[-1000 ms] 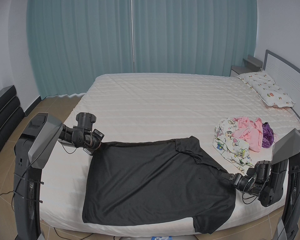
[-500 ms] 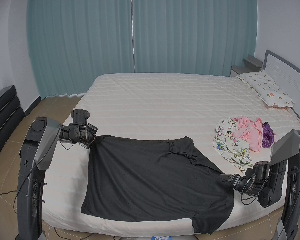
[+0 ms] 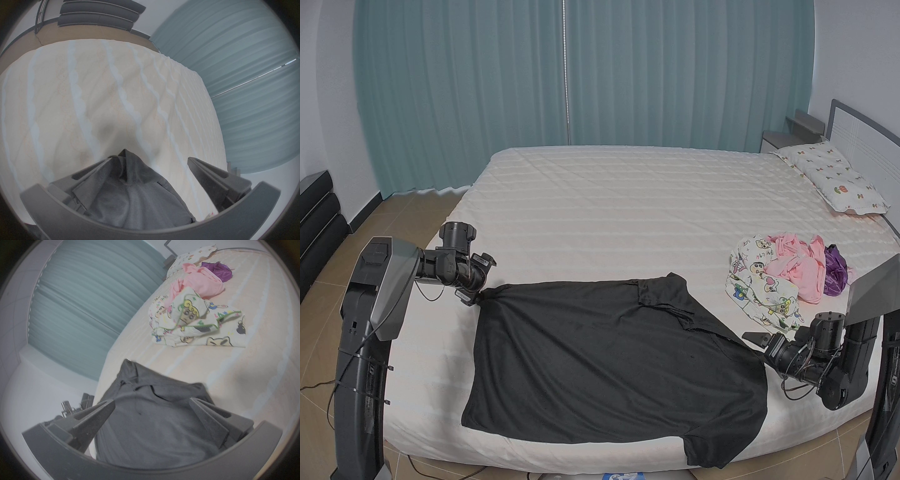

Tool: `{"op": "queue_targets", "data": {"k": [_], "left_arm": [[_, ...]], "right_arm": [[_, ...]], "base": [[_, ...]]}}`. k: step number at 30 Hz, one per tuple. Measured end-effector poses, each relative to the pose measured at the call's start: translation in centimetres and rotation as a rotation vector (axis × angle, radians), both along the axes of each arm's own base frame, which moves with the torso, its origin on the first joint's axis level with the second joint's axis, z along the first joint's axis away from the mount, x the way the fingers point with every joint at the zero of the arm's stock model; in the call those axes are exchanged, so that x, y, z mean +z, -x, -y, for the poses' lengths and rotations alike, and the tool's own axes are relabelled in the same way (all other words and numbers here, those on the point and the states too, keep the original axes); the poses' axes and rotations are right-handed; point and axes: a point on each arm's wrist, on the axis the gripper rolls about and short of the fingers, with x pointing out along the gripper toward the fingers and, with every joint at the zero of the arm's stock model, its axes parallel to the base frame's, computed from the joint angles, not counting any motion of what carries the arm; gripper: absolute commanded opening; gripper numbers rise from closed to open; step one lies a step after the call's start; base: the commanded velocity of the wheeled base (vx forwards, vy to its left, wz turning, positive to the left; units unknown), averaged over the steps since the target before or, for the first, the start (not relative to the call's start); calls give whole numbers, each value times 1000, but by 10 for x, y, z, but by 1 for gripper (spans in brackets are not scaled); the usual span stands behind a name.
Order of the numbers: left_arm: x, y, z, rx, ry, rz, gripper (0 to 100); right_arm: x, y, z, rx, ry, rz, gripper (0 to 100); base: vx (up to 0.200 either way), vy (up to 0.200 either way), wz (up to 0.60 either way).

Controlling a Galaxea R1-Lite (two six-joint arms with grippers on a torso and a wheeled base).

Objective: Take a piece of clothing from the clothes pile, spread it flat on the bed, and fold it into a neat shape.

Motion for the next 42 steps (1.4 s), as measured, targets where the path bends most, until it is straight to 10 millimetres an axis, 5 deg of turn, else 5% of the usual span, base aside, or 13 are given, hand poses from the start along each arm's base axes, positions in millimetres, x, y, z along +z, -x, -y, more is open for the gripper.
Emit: {"op": "queue_targets", "data": {"k": [6,20,33,41,42], "left_arm": [[11,26,-10,-38,66,-20,100],[19,112,-10,-89,216,-7,100],[28,137,13,-130,281,25,100],[28,139,14,-133,282,24,100],[28,139,14,-133,282,24,100]], "right_arm": [[11,-23,-20,-44,31,24,100],[40,-126,-88,-23,132,65,100],[-2,-181,-113,45,279,30,100],[-15,-192,-118,56,270,15,100],[-16,-192,-118,57,269,14,0]], "base": [[0,0,0],[0,0,0],[0,0,0],[0,0,0],[0,0,0]]}}
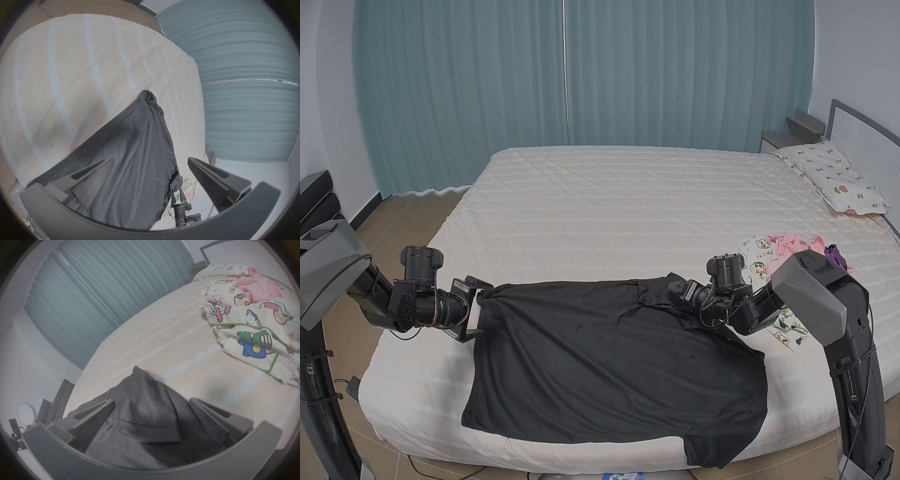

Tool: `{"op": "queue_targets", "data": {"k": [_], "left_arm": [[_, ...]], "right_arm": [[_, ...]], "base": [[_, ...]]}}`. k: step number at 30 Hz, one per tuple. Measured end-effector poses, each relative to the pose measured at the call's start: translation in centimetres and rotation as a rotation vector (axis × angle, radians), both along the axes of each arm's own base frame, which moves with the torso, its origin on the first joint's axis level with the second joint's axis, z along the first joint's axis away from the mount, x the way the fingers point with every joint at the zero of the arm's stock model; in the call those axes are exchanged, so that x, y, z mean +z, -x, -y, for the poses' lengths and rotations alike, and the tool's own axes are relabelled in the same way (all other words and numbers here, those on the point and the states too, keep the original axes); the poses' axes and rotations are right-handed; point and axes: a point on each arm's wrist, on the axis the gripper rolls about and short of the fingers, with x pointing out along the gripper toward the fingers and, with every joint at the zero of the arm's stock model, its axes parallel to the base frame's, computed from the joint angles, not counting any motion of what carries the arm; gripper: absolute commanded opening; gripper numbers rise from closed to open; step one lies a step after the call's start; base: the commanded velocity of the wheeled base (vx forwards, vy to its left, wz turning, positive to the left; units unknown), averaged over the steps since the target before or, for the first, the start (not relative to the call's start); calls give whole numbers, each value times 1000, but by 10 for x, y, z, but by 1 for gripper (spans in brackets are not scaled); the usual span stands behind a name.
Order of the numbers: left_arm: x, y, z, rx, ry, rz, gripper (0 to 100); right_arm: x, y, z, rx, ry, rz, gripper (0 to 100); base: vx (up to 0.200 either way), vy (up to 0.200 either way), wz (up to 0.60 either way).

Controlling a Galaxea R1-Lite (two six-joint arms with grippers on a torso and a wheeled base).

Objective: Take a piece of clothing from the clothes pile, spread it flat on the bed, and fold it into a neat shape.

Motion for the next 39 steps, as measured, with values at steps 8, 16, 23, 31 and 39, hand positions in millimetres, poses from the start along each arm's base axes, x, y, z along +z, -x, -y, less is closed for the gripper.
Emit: {"op": "queue_targets", "data": {"k": [8,16,23,31,39], "left_arm": [[0,0,0,0,0,0,100],[0,0,0,-1,-2,0,100],[0,0,0,0,-3,0,100],[0,0,1,0,-4,0,100],[0,0,1,0,-5,-1,100]], "right_arm": [[-4,-3,-1,13,-16,-2,0],[9,-15,4,-39,-48,51,0],[35,-33,18,-97,-97,141,0],[55,-51,26,-182,-203,198,100],[66,-63,32,-239,-227,255,100]], "base": [[0,0,0],[0,0,0],[0,0,0],[0,0,0],[0,0,0]]}}
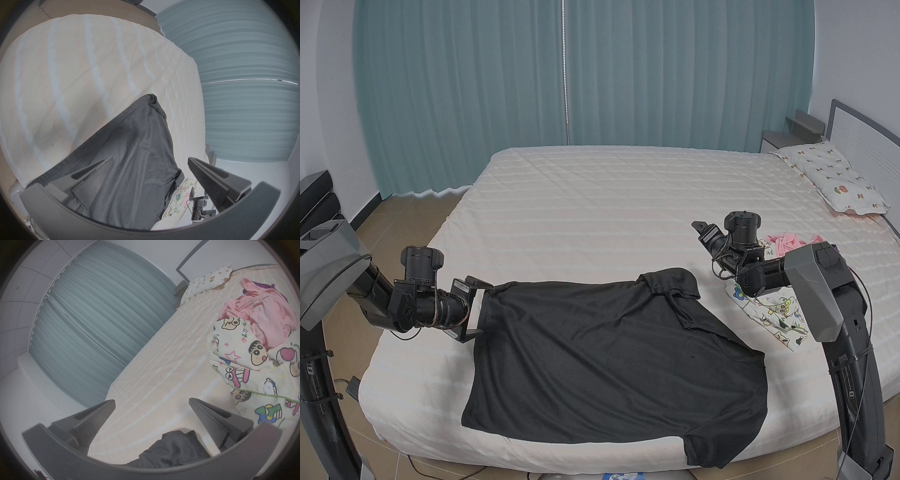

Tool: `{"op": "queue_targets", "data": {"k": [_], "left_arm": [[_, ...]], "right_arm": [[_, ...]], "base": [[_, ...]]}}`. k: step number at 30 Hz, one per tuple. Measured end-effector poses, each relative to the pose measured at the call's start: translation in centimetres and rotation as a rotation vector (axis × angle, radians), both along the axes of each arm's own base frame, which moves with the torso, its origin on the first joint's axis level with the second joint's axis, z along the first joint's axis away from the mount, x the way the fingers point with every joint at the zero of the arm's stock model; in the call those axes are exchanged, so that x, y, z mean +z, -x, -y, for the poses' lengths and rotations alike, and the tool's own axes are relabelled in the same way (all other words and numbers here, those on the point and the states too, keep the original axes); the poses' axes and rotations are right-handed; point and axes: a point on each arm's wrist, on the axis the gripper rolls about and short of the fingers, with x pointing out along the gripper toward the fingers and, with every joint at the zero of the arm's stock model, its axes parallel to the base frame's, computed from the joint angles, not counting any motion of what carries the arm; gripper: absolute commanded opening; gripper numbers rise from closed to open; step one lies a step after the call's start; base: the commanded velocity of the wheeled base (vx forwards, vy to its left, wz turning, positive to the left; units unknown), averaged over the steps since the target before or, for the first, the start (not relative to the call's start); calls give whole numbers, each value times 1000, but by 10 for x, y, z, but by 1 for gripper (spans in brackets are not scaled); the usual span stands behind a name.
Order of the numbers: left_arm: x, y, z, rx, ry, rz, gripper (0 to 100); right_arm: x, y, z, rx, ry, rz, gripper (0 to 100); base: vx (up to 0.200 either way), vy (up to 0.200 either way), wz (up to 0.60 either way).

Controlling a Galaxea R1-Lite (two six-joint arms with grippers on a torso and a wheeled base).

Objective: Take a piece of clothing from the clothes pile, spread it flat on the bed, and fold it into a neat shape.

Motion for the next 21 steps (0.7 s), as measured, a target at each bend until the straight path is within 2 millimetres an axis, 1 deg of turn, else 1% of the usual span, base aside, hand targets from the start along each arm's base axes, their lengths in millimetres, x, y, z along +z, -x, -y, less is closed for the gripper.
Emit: {"op": "queue_targets", "data": {"k": [2,6,11,13,15,17,21], "left_arm": [[0,0,0,0,0,0,100],[0,0,0,0,0,-1,100],[0,0,0,0,0,-1,100],[0,0,0,0,0,-1,100],[0,0,0,0,0,-2,100],[0,0,0,0,0,-2,100],[0,0,0,0,0,-2,100]], "right_arm": [[-5,2,0,3,13,-20,100],[-24,13,1,29,79,-95,100],[-44,34,-2,113,228,-158,100],[-50,44,-5,154,293,-163,100],[-54,54,-11,201,360,-168,100],[-57,63,-21,250,415,-170,100],[-59,75,-38,314,464,-162,100]], "base": [[0,0,0],[0,0,0],[0,0,0],[0,0,0],[0,0,0],[0,0,0],[0,0,0]]}}
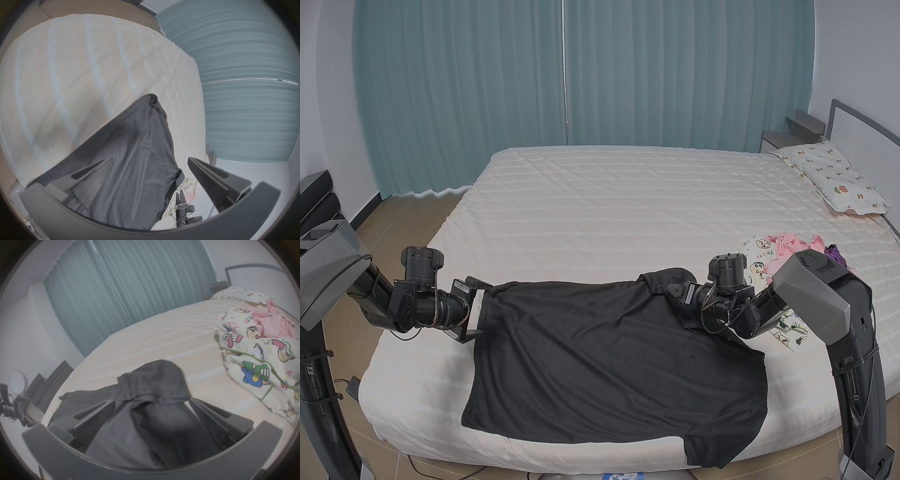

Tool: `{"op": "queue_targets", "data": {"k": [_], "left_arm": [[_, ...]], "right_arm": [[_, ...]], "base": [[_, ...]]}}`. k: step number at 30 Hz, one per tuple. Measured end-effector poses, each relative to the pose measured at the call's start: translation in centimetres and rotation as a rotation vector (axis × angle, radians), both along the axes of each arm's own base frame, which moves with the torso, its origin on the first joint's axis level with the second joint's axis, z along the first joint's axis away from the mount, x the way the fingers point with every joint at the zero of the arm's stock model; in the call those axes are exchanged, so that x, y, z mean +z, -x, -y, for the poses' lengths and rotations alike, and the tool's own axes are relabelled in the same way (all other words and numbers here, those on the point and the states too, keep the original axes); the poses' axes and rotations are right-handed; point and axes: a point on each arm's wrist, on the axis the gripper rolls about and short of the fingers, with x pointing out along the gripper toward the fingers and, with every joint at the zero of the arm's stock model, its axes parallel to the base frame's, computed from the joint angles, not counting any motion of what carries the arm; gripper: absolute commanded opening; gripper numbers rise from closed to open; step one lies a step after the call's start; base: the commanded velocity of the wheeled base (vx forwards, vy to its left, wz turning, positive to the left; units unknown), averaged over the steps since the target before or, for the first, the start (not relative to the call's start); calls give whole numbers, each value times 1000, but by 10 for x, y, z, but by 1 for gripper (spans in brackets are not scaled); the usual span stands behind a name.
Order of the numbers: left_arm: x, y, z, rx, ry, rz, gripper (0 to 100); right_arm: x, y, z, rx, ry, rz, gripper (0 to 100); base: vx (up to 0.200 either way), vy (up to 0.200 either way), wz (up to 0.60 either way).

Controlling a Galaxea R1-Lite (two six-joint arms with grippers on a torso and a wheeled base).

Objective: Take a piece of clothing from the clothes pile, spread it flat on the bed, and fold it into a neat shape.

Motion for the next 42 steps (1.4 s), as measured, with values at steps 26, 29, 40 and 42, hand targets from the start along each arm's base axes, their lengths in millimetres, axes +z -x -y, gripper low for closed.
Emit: {"op": "queue_targets", "data": {"k": [26,29,40,42], "left_arm": [[0,0,0,-1,1,1,100],[0,0,0,-1,1,1,100],[0,0,0,-1,1,2,100],[0,0,0,-1,1,1,100]], "right_arm": [[-8,-5,10,19,180,39,0],[-1,-12,21,-9,166,70,0],[7,-44,64,-143,82,145,100],[3,-48,70,-158,82,140,100]], "base": [[0,0,0],[0,0,0],[0,0,0],[0,0,0]]}}
